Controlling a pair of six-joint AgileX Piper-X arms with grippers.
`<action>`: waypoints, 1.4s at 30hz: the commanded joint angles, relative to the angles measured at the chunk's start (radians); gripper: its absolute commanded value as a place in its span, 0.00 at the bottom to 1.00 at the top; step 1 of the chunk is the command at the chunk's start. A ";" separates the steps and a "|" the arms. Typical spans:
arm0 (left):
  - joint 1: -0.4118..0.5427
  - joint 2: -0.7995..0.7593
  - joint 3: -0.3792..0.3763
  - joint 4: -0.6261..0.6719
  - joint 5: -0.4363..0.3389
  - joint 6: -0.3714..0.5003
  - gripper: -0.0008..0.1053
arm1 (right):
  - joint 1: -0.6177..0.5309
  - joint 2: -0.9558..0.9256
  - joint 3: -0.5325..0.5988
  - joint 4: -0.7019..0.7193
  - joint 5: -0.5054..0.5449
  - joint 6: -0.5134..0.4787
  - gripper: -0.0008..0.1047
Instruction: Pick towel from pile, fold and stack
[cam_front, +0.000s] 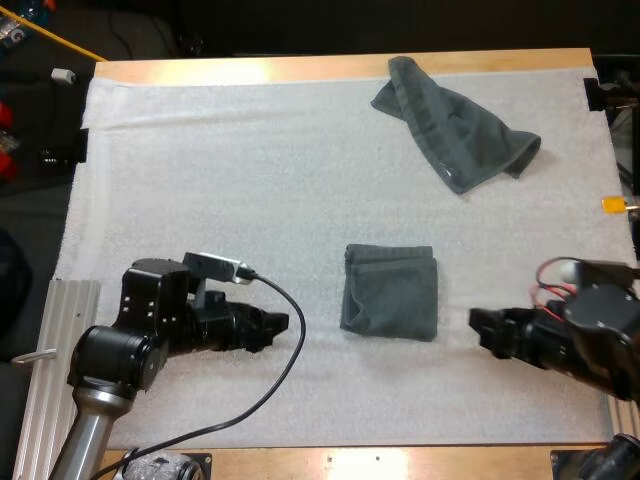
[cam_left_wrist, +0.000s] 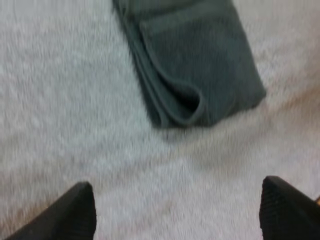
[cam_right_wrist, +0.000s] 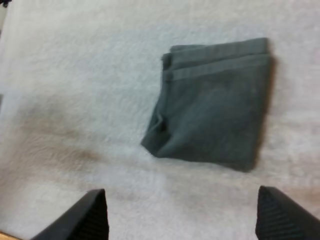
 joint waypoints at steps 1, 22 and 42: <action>-0.005 0.000 -0.010 -0.037 0.005 -0.004 0.63 | 0.002 -0.013 -0.010 0.020 0.030 -0.011 0.58; -0.196 0.496 -0.010 -0.434 0.026 -0.203 0.63 | 0.002 -0.025 -0.010 0.090 0.051 -0.025 0.58; -0.226 0.931 -0.208 -0.457 0.156 -0.305 0.63 | 0.002 -0.025 -0.010 0.120 0.054 -0.019 0.58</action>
